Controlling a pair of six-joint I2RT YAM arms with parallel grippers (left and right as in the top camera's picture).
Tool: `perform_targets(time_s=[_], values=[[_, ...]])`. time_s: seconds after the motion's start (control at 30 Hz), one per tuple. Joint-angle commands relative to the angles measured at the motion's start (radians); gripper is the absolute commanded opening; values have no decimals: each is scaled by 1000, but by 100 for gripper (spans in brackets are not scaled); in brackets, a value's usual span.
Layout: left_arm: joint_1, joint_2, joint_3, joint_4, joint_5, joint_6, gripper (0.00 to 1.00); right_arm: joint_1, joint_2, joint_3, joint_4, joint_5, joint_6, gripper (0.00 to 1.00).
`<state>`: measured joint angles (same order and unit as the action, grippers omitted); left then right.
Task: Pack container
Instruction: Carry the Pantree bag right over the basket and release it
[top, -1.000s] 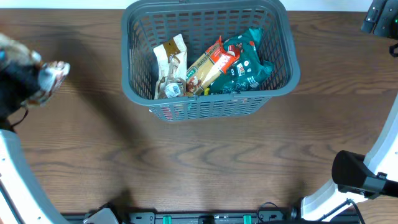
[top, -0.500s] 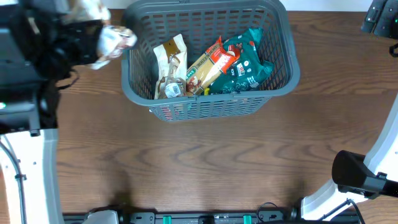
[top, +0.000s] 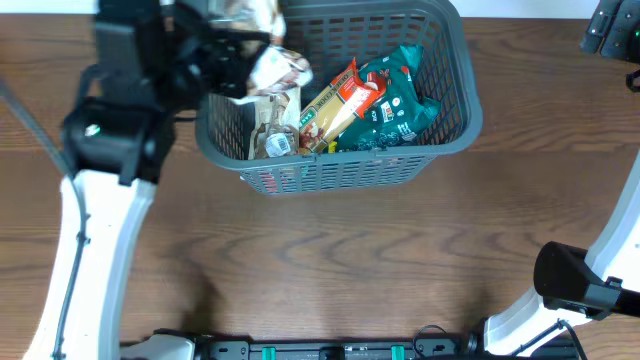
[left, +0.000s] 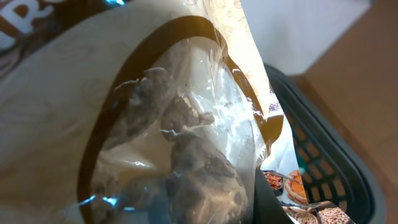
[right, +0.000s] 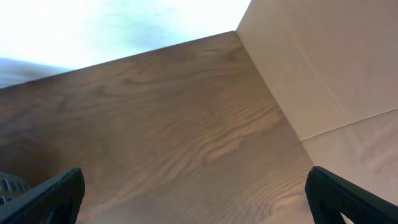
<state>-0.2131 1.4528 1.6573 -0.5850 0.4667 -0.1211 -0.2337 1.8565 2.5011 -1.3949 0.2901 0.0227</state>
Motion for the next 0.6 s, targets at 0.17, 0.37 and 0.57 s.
perform_targets(time_s=[0.17,0.37,0.57], values=[[-99,141,24,21,23,89,6,-7,-22,11,-2,13,14,99],[-140,210,24,13,18,182,6,-7,-22,11,-2,13,14,99],[-174,267,24,-33,-12,201,6,-7,-22,11,-2,13,14,99]])
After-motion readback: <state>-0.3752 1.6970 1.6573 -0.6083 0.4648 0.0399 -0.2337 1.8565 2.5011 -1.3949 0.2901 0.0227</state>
